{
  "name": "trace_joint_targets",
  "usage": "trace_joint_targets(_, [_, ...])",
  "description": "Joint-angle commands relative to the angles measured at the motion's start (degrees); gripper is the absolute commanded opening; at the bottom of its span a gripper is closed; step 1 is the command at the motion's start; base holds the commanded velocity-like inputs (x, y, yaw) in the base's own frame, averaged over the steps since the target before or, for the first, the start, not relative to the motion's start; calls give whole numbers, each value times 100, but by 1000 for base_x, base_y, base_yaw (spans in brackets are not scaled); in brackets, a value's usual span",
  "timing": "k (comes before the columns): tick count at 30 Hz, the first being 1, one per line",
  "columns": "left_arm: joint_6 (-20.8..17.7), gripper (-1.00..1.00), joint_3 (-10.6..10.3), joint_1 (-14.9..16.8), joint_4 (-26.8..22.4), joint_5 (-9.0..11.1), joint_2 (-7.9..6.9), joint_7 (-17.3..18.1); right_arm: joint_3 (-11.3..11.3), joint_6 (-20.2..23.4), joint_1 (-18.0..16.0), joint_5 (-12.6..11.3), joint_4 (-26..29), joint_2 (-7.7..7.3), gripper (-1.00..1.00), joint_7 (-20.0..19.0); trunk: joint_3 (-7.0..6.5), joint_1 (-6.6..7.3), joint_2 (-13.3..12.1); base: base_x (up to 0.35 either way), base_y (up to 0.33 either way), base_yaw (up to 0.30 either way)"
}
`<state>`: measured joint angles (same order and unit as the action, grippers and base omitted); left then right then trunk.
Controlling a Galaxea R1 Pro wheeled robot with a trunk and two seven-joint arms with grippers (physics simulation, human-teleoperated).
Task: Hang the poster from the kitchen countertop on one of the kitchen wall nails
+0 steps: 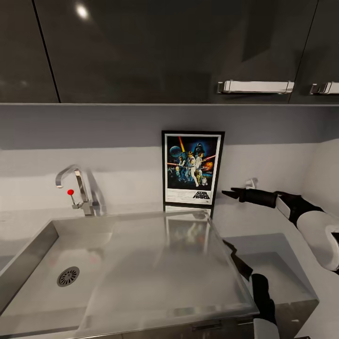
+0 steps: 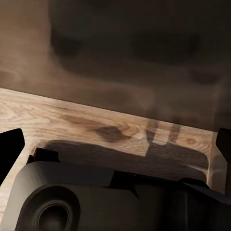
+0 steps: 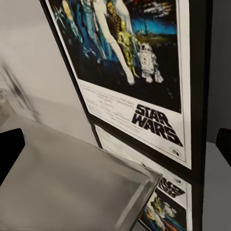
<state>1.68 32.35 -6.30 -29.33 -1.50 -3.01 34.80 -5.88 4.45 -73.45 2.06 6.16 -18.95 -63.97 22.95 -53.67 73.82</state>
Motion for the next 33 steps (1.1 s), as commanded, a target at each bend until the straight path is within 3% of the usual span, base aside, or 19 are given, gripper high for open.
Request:
trace_joint_targets(1, [16, 100, 20, 2, -3, -17, 2, 26, -43, 11, -3, 22, -1, -2, 100, -64, 5, 0, 3, 0, 0, 0])
trace_joint_targets(33, [7, 100, 25, 0, -3, -17, -3, 5, -43, -137, -3, 19, -2, -56, 100, -238, 5, 0, 3, 37, -18, 0])
